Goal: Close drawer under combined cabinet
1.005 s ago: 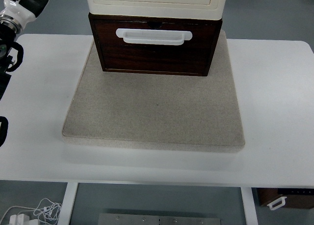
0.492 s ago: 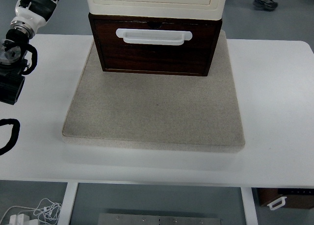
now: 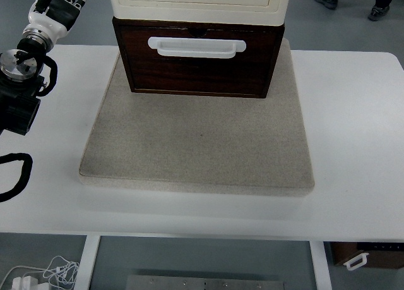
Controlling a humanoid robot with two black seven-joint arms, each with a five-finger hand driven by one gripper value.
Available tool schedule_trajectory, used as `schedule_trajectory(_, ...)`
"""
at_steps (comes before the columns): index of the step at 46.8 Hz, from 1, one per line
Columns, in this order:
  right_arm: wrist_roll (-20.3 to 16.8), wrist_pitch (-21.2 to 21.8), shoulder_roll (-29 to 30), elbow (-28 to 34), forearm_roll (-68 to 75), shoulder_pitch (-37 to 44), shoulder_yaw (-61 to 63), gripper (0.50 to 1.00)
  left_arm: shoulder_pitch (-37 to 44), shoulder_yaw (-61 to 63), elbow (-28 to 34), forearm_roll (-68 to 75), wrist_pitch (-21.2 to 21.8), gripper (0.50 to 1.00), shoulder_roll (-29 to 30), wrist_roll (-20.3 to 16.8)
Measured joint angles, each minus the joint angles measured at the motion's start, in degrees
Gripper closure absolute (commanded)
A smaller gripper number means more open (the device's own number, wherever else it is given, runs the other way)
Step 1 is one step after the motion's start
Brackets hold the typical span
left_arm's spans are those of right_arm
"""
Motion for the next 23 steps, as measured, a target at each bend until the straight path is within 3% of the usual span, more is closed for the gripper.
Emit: schedule_trajectory(23,-0.1,0.0,0.0,-0.1,0.0,0.0,0.0,0.548,0.0,1.3,0.0,0.1,-1.0,0.504,0.2,0.1)
